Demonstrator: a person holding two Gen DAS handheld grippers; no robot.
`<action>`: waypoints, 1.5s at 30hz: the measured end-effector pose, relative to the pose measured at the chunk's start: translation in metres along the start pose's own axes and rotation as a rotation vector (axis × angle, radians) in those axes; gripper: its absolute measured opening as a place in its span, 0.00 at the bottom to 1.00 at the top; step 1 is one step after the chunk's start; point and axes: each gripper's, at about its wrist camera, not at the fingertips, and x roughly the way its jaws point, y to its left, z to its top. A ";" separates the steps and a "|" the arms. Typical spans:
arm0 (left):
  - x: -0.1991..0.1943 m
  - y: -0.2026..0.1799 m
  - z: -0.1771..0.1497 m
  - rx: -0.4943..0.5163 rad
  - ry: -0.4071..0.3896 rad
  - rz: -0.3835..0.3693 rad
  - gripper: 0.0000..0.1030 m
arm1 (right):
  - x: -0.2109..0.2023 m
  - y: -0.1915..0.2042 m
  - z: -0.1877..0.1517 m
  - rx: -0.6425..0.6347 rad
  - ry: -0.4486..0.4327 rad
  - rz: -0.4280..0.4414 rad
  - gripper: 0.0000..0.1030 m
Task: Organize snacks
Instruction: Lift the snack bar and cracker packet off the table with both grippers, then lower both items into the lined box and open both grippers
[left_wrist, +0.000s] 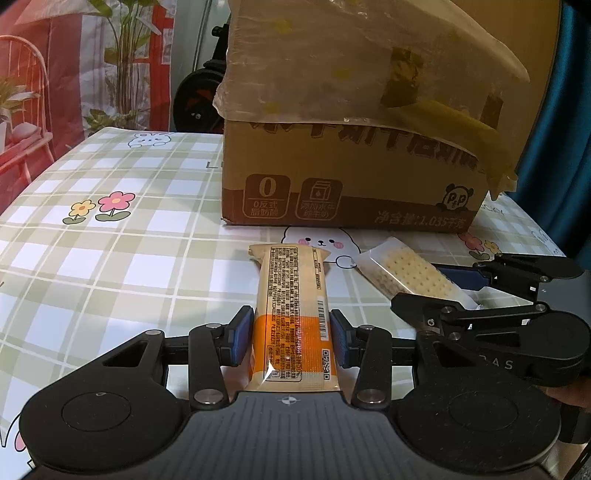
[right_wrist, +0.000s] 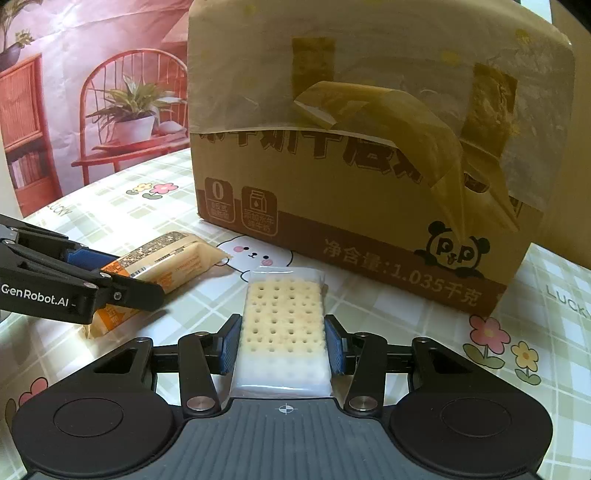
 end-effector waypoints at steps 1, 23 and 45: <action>0.000 0.001 0.000 -0.005 -0.001 -0.001 0.44 | -0.001 0.000 0.000 0.001 0.000 0.001 0.42; -0.012 -0.004 0.004 -0.019 0.008 -0.036 0.38 | -0.002 -0.005 0.002 0.045 0.024 0.013 0.42; -0.088 -0.026 0.054 0.030 -0.270 -0.093 0.38 | -0.105 -0.024 0.039 0.151 -0.207 0.035 0.41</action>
